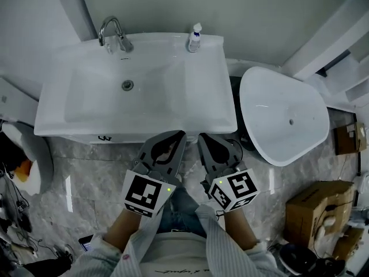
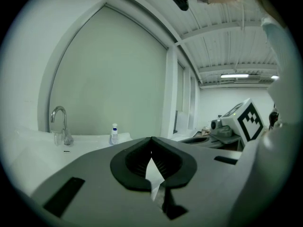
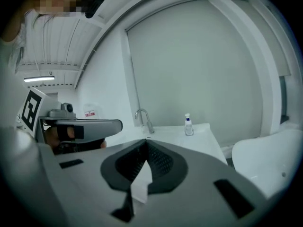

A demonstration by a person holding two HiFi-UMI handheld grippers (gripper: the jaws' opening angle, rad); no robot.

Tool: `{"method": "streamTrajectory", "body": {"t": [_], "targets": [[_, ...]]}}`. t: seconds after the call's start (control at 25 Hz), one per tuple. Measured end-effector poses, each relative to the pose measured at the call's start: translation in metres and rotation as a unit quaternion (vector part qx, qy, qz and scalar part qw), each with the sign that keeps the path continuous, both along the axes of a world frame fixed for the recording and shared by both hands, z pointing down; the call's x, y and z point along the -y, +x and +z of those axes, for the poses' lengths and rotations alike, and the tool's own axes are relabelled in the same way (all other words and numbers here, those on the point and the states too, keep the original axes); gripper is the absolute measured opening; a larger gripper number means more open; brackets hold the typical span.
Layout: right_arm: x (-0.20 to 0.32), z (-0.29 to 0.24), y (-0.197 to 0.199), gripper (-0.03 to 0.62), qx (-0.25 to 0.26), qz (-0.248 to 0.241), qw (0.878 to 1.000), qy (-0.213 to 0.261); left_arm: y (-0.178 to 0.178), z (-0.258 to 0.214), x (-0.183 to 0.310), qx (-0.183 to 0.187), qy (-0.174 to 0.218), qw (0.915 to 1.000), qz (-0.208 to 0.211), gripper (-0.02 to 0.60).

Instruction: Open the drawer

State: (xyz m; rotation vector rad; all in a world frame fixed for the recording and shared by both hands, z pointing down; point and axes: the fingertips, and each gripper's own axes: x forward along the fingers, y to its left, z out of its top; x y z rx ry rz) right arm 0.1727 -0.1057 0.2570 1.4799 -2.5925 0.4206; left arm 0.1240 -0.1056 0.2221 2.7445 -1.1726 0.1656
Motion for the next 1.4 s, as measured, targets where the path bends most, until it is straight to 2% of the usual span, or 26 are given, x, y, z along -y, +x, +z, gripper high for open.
{"method": "streamTrajectory", "body": {"t": [0.36,0.72,1.4], "targets": [[0.022,0.013,-0.008,0.011,-0.005,-0.004,1.000,-0.014,-0.012,0.008,0.024,-0.007,-0.008,0.9998,-0.018,0.015],[0.032,0.041,-0.012,0.011,-0.008,0.005,1.000,-0.029,-0.022,0.036,0.035,-0.001,-0.012,0.9996,-0.027,0.015],[0.020,0.153,-0.028,0.011,-0.029,0.036,0.997,-0.065,-0.045,0.150,0.016,0.016,-0.053,0.9984,-0.007,0.015]]}}
